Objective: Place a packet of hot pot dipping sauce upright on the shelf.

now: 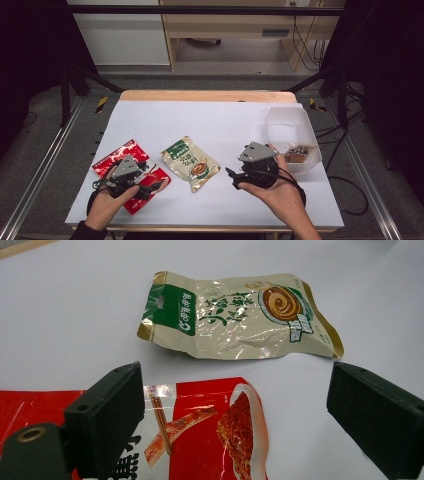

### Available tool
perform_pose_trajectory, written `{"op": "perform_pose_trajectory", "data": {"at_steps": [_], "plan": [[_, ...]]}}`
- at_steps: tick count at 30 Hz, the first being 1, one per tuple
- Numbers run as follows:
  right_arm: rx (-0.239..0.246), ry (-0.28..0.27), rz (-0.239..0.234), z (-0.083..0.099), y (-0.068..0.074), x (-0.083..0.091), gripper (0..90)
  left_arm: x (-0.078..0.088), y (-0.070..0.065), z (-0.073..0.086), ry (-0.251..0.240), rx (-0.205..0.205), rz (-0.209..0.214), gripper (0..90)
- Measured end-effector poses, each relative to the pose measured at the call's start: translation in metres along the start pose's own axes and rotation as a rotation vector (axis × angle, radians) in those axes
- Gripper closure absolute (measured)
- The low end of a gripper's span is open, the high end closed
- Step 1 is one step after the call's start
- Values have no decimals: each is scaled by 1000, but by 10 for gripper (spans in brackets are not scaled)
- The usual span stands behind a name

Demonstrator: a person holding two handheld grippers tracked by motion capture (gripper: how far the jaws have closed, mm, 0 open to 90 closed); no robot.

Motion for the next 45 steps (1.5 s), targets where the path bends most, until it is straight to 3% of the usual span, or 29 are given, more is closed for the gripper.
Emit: {"op": "perform_pose_trajectory", "data": {"at_steps": [8, 12, 23, 25, 30, 40, 45], "plan": [[-83, -41, 37, -3, -14, -25, 165, -4, 0, -1, 8, -5, -2, 82], [-95, -52, 58, -3, -22, -41, 174, -7, 4, -7, 14, -6, -8, 80], [-142, -40, 76, 24, -26, -81, 239, -35, 20, -30, 54, -20, -31, 86], [-125, -29, 80, 28, -25, -84, 238, -39, 21, -34, 58, -25, -38, 89], [-145, -42, 81, 34, -22, -86, 226, -48, 24, -41, 58, -24, -52, 93], [-141, -43, 83, 43, -16, -83, 221, -76, 33, -43, 167, -42, -43, 136], [-144, -32, 71, 48, -16, -84, 221, -86, 36, -39, 197, -52, -34, 217]]}}
Point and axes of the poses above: each handheld gripper's, and its own axes: x roughly backward along the jaws, z roughly out of its underside, y roughly to its left, the point moved 8 cm from there along -x, roughly forward along the jaws, and after that the axes turned 10 degrees about -z, right-handed, at the moved point
